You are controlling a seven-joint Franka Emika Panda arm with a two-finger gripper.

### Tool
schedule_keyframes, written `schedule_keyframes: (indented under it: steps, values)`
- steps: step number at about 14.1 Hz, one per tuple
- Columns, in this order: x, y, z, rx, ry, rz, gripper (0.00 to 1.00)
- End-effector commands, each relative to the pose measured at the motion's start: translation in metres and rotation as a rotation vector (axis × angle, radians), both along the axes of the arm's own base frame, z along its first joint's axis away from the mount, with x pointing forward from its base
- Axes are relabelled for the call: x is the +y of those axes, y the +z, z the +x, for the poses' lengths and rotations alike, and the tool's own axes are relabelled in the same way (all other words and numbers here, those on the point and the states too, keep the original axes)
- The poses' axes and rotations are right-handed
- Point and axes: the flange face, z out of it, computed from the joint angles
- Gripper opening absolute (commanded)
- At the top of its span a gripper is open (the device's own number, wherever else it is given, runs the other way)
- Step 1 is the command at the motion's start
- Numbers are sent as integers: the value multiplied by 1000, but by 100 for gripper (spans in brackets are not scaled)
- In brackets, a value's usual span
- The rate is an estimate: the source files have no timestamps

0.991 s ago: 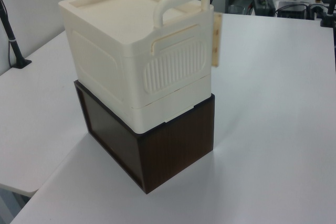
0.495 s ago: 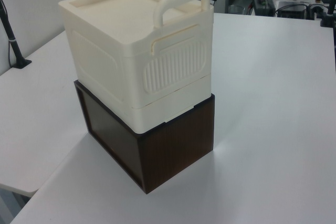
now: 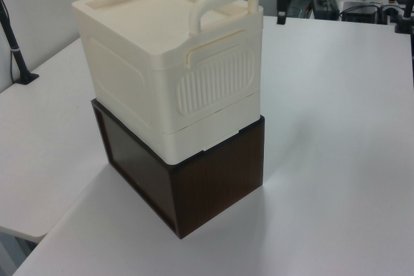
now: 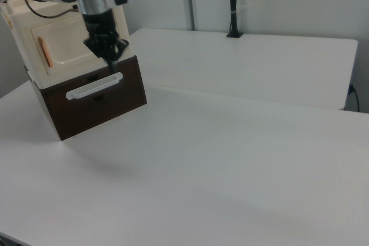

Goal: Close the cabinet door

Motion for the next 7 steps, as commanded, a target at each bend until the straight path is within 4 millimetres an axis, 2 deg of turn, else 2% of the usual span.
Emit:
schedule_keyframes:
  steps: [1, 2, 3, 4, 5, 6, 7]
  values:
    - [-37, -5, -19, 70, -119, -129, 0]
    - [-41, -1, -24, 62, -155, -172, 0]
    - [-44, 6, -30, 53, -186, -183, 4]
    - [-44, 3, -32, 59, -188, -182, 17]
    - [-44, 4, -36, 51, -181, -181, 41]
    - [-44, 4, -36, 51, -180, -178, 46]
    - [-44, 4, -37, 57, -180, -177, 86]
